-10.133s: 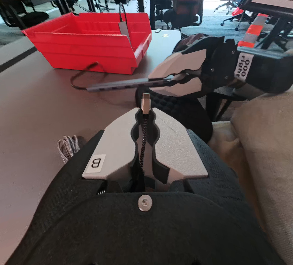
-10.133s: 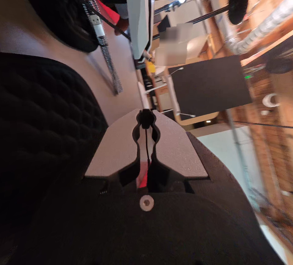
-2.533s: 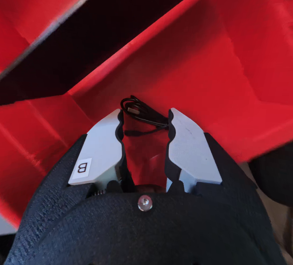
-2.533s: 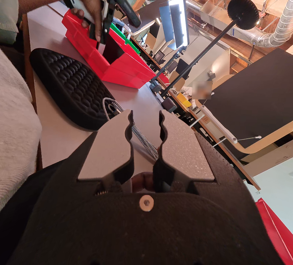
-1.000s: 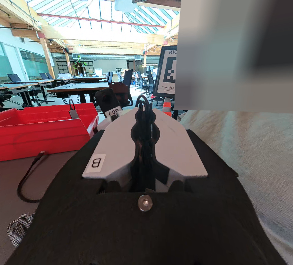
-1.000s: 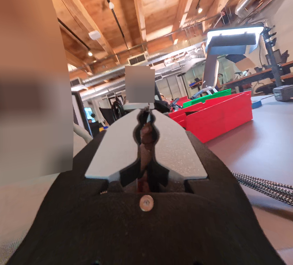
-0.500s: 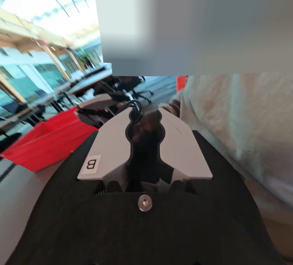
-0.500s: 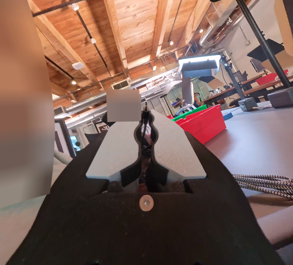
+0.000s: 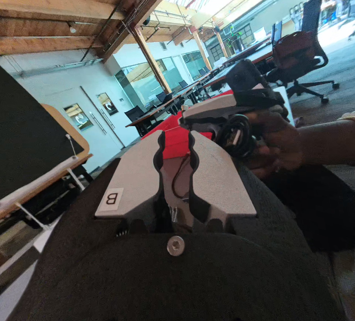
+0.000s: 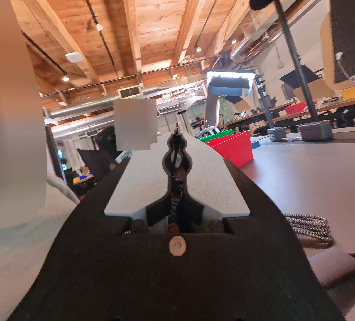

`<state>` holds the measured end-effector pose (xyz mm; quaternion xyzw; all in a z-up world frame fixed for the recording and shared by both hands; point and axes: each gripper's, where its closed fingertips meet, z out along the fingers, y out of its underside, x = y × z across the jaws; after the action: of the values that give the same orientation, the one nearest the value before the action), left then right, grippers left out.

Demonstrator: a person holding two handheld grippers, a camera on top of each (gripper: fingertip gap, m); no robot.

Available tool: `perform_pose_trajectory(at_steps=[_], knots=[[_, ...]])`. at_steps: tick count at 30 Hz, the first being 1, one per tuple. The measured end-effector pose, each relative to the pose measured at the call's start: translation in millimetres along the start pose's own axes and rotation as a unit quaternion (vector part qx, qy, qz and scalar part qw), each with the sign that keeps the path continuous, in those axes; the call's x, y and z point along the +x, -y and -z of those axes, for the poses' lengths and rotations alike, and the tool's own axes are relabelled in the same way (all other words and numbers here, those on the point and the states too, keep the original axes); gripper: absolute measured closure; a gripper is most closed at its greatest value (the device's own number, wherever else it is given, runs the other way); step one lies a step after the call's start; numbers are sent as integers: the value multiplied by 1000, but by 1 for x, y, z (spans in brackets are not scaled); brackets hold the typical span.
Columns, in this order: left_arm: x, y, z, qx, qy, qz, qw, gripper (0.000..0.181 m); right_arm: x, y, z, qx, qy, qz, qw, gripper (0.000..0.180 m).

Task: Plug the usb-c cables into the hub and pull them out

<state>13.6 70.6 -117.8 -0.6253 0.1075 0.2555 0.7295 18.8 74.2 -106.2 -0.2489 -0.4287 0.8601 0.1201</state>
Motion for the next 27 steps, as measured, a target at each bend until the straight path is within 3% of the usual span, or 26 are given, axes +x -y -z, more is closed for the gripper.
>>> perform_pose_trajectory(at_steps=[3,6,8,10,16,23,27], knots=[[12,0,-7,4,11,-57,998,157,8,1,1,5,-16,-23,1000,175],[13,5,-9,26,28,-42,998,157,12,1,2,6,-26,-27,999,175],[11,-6,-12,-5,38,-46,998,155,9,-2,0,-6,-15,-37,999,175],[2,-11,-13,-28,84,-89,992,154,8,-8,-1,-25,-9,-51,998,175],[2,-7,-12,-25,123,-183,975,164,11,-8,-1,-24,-6,-102,994,175],[4,-9,-11,-30,107,-172,979,171,12,-10,-2,-26,-2,-136,990,175],[5,-6,-7,-21,52,-90,994,171,9,-2,0,-5,7,-116,993,172]])
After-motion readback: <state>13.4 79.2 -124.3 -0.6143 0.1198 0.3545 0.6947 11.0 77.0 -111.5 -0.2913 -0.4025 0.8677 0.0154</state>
